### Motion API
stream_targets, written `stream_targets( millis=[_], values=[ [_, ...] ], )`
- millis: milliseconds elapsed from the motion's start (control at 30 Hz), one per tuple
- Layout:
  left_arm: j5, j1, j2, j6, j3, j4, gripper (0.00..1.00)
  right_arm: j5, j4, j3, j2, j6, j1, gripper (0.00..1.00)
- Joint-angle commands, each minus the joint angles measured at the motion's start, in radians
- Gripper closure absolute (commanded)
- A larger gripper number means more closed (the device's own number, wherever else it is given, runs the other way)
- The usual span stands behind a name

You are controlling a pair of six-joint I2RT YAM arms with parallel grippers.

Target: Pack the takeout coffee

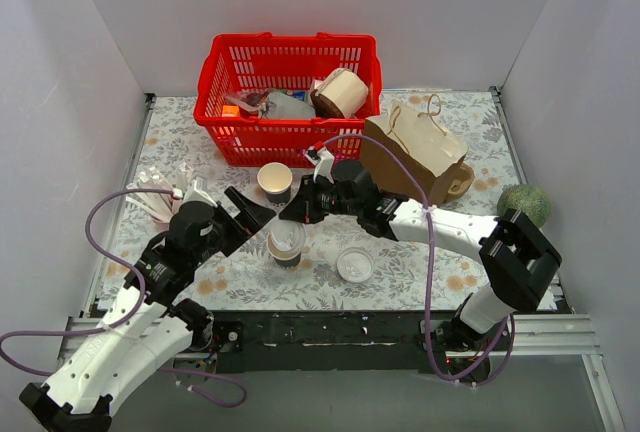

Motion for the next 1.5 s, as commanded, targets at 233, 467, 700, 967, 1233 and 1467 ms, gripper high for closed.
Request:
stream_targets(
  millis=[233,467,700,967,1233,1467],
  values=[
    [0.068,0.005,-0.020,-0.061,-0.107,0.082,0.02,0.015,0.067,-0.039,0.026,0.022,0.006,0.91],
    [0.105,0.005,-0.025,-0.067,-0.141,0.096,0.02,0.030,0.037,-0.023,0.038,0.011,0.004,0.74],
    [0.106,0.005,0.007,-0.067,-0.144,0.093,0.02,0.070,-0.031,0.000,0.018,-0.012,0.004,0.60],
    [0.083,0.005,0.026,-0.076,-0.152,0.061,0.02,0.079,-0.109,0.030,-0.001,-0.055,0.004,0.52],
    [0.148,0.005,0.029,-0.050,-0.163,0.090,0.02,0.015,-0.190,0.050,-0.002,-0.063,0.004,0.50],
    [0.209,0.005,0.026,-0.038,-0.190,0.122,0.02,0.024,-0.212,0.046,-0.008,-0.063,0.004,0.48]
  ],
)
